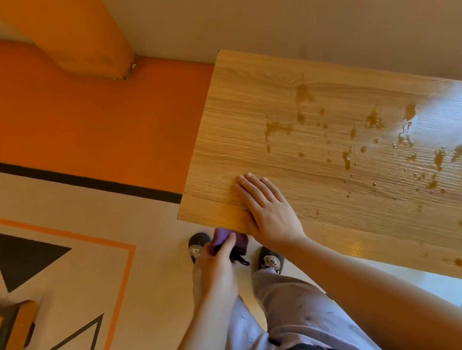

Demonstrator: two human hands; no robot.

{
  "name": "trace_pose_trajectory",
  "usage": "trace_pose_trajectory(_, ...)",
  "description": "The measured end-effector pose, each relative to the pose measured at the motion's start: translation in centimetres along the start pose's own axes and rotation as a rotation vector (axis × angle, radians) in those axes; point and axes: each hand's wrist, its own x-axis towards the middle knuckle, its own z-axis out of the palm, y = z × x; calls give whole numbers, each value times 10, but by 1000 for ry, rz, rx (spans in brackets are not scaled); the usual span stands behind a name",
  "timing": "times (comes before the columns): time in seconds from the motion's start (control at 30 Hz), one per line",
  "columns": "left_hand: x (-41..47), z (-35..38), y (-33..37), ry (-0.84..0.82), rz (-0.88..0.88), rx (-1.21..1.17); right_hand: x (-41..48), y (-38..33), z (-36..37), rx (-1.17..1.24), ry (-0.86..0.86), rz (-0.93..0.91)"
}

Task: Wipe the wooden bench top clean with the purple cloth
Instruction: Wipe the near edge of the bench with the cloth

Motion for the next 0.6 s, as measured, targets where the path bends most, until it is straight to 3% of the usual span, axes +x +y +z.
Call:
trace_pose_trajectory(0.1,-8,9,-13,-27,-24,26,1,1,1,13,-9,12)
trace_pose_trajectory(0.23,7,-12,5,-49,27,310,-1,2,-12,128,-32,51)
trace_pose_trajectory(0.3,11,-17,10,-73,-28,286,-12,-3,-23,176,25,126)
trace_pose_trajectory(0.47,21,-19,17,-136,-278,205,-66,-47,-37,368,281,532)
trace_pose_trajectory(0.6,30,-23,27,-237,-280,321,-91,-99,-18,726,283,953)
